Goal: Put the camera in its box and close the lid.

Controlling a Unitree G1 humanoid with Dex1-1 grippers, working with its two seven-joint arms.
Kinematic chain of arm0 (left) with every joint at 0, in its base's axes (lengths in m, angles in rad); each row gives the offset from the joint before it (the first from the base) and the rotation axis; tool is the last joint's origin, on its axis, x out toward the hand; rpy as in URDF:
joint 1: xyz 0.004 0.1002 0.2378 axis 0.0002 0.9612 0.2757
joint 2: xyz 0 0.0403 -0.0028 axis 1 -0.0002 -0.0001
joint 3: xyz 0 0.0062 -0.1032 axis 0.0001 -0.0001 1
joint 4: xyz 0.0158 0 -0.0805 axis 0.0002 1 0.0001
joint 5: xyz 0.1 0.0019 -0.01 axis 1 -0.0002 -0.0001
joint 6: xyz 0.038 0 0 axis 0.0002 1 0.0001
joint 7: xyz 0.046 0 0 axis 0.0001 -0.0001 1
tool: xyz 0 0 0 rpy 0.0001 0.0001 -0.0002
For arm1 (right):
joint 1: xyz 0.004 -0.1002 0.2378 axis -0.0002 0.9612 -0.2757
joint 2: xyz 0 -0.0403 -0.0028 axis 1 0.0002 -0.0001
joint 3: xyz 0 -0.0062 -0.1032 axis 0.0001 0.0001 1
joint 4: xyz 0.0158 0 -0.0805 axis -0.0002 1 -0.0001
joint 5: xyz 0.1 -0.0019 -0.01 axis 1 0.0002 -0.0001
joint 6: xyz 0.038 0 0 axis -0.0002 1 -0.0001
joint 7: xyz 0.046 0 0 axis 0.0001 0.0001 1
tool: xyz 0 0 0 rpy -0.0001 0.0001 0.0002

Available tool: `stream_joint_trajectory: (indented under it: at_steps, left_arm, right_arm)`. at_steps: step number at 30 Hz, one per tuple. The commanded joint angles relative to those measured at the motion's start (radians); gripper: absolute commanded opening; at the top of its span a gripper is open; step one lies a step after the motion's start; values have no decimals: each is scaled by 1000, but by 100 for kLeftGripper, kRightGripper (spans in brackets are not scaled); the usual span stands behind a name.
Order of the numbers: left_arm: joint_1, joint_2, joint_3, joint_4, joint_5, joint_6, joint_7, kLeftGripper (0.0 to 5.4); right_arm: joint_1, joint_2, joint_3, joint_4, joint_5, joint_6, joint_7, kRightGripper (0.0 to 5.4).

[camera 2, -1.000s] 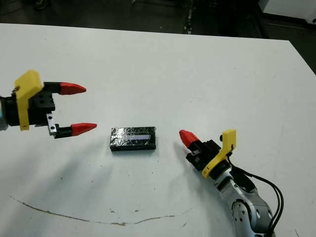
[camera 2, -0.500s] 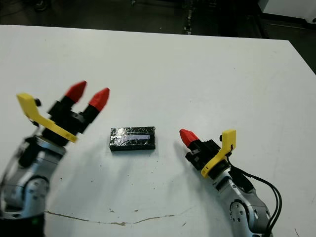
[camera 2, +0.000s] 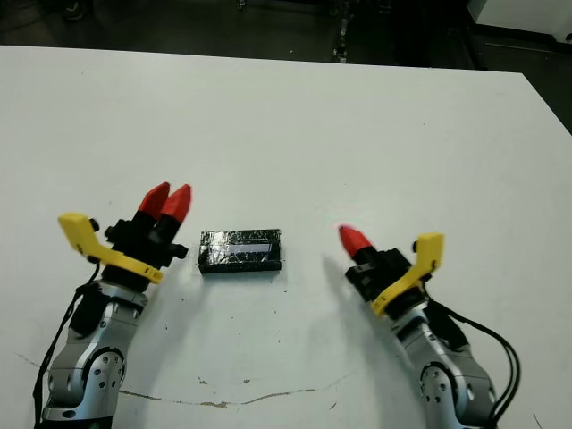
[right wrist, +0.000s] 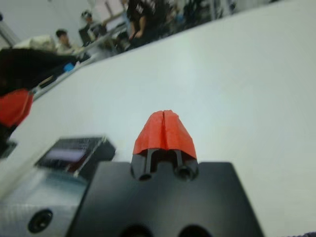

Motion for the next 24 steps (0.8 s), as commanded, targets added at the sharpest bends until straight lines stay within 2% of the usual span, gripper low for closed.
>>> stream_joint_trajectory:
  at_steps: [1, 4, 8, 11, 24]
  left_arm:
    - [42, 20, 32, 0, 11, -39, 16, 107]
    - [62, 24, 44, -1, 23, -76, 21, 63]
    - [77, 25, 57, -4, 25, -101, 33, 3]
    - [80, 23, 64, -3, 21, -114, 41, 1]
    - [79, 8, 56, 4, 17, -135, 70, 1]
  right_arm:
    - [6, -2, -43, -31, -19, -80, -21, 0]
    - [20, 2, -59, -72, -31, -103, -60, 0]
    - [36, 14, -55, -89, -68, -170, -83, 0]
    - [44, 27, -44, -92, -91, -199, -99, 0]
    - [54, 36, -15, -100, -113, -206, -131, 0]
